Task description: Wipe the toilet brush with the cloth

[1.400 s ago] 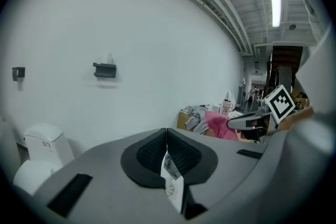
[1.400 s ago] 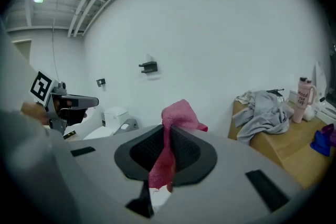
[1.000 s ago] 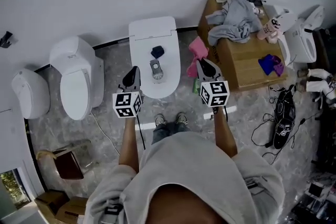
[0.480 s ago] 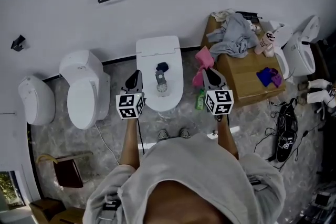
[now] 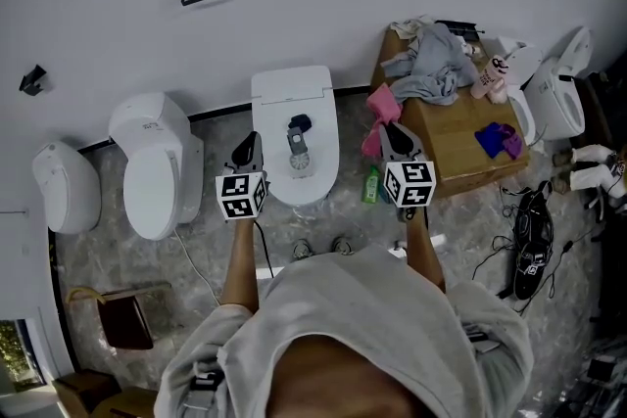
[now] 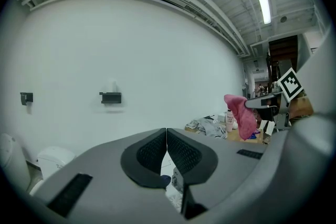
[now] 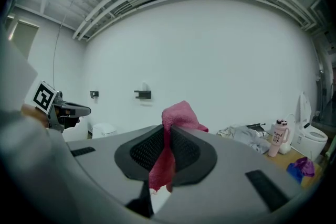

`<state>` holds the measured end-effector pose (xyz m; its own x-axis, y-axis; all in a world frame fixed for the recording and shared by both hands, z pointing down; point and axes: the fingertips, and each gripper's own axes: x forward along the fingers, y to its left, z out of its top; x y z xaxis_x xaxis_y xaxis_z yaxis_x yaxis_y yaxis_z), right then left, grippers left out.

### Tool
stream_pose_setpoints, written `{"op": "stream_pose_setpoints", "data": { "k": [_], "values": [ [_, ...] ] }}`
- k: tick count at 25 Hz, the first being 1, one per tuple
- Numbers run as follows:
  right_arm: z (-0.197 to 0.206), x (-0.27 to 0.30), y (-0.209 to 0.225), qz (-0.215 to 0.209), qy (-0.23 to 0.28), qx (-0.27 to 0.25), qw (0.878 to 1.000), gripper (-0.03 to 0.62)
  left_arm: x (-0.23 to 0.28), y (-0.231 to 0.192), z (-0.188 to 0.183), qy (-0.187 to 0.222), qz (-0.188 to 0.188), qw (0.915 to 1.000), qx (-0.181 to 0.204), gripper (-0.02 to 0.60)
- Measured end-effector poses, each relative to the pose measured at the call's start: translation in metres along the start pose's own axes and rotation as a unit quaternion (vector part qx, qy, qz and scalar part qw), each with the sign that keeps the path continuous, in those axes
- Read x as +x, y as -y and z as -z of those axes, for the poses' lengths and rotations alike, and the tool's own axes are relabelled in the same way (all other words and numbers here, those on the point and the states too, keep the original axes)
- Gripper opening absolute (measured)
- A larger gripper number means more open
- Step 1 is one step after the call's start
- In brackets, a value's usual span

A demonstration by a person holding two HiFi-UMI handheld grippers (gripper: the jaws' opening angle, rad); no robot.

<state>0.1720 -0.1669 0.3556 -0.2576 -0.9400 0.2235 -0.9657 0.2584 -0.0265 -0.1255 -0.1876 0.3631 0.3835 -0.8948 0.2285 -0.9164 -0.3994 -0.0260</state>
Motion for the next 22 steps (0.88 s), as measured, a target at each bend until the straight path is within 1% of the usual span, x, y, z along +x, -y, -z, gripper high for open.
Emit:
{"op": "stream_pose_setpoints", "data": {
  "k": [14,22],
  "values": [
    [0.0083,-0.0006,0.0058,0.007,-0.01,0.005,1.0,0.058,0.0049,0.0091,0.0007,-0.001,0.012,0.9999,0.001,0.02],
    [0.009,0.005,0.0029,-0.001,-0.01,0.005,1.0,0.058,0.0063,0.0083,0.0007,-0.001,0.01,0.9999,0.003,0.02]
  ]
}}
